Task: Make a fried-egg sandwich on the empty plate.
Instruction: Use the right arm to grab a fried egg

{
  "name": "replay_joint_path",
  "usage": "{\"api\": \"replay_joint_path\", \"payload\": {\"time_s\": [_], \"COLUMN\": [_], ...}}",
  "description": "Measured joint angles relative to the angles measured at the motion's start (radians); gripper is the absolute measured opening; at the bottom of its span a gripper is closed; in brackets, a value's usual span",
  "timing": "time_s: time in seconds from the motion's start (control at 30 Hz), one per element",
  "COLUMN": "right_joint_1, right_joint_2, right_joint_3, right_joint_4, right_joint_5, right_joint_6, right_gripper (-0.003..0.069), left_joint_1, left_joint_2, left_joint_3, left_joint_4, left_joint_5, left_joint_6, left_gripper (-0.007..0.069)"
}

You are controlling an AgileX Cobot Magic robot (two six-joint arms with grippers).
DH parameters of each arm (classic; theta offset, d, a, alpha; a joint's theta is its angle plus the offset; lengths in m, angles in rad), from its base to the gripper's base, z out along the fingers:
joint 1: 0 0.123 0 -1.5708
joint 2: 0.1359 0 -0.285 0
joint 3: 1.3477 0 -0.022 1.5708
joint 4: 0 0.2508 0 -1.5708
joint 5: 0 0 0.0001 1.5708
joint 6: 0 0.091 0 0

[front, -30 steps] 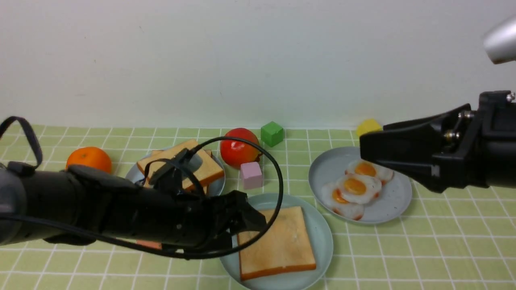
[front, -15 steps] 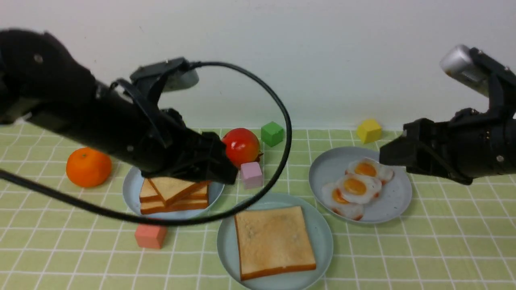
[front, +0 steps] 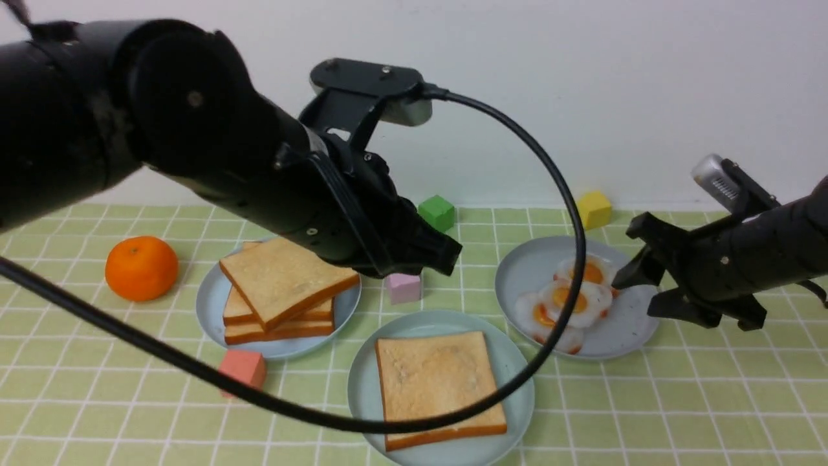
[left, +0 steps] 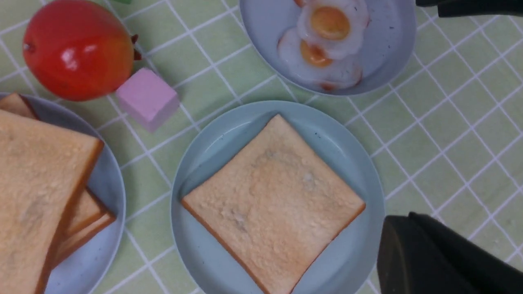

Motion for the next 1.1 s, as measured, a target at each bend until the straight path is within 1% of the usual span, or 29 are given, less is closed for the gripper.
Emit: {"api": "replay_joint_path", "payload": {"time_s": [0.1,0.2,0.43,0.63,0.83,0.9,0.97,1.0,1.07,1.1], "right_joint_1": [-0.006,-0.007,-0.007,-0.007,-0.008,-0.008,-0.008,-0.008,-0.008,-0.008], "right_joint_2": [0.050,0.082,0.136,0.178,0.224,0.237,0.246,0.245,0.251,0.252], "right_joint_3": [-0.025,-0.041,-0.055,-0.055,-0.062,-0.068,-0.071,-0.071,-0.073,-0.073], "right_joint_4": [0.030,0.064,0.102,0.195,0.232,0.243,0.247,0.247,0.251,0.251], "right_joint_5": [-0.031,-0.052,-0.100,-0.121,-0.141,-0.144,-0.145,-0.145,-0.147,-0.147], "right_joint_6": [0.000,0.000,-0.001,-0.002,-0.004,-0.009,-0.025,-0.027,-0.045,-0.046], "right_gripper": [0.0410,0.0410,0.0410,0.0410,0.0405,0.0379,0.0323,0.0317,0.0220,0.0211], "left_joint_1": [0.000,0.000,0.000,0.000,0.000,0.000,0.000,0.000,0.000,0.000], "left_joint_2": [0.010,0.011,0.011,0.011,0.011,0.011,0.011,0.011,0.011,0.011], "left_joint_3": [0.000,0.000,0.000,0.000,0.000,0.000,0.000,0.000,0.000,0.000], "left_joint_4": [0.017,0.023,0.029,0.030,0.035,0.040,0.041,0.041,0.041,0.041], "left_joint_5": [-0.011,-0.011,-0.004,0.005,0.011,0.016,0.021,0.024,0.033,0.035], "left_joint_6": [-0.034,-0.044,-0.045,-0.046,-0.048,-0.048,-0.048,-0.048,-0.048,-0.048], "left_gripper": [-0.0013,-0.0013,-0.0013,-0.0013,-0.0013,-0.0013,-0.0013,-0.0013,-0.0013,-0.0013]}}
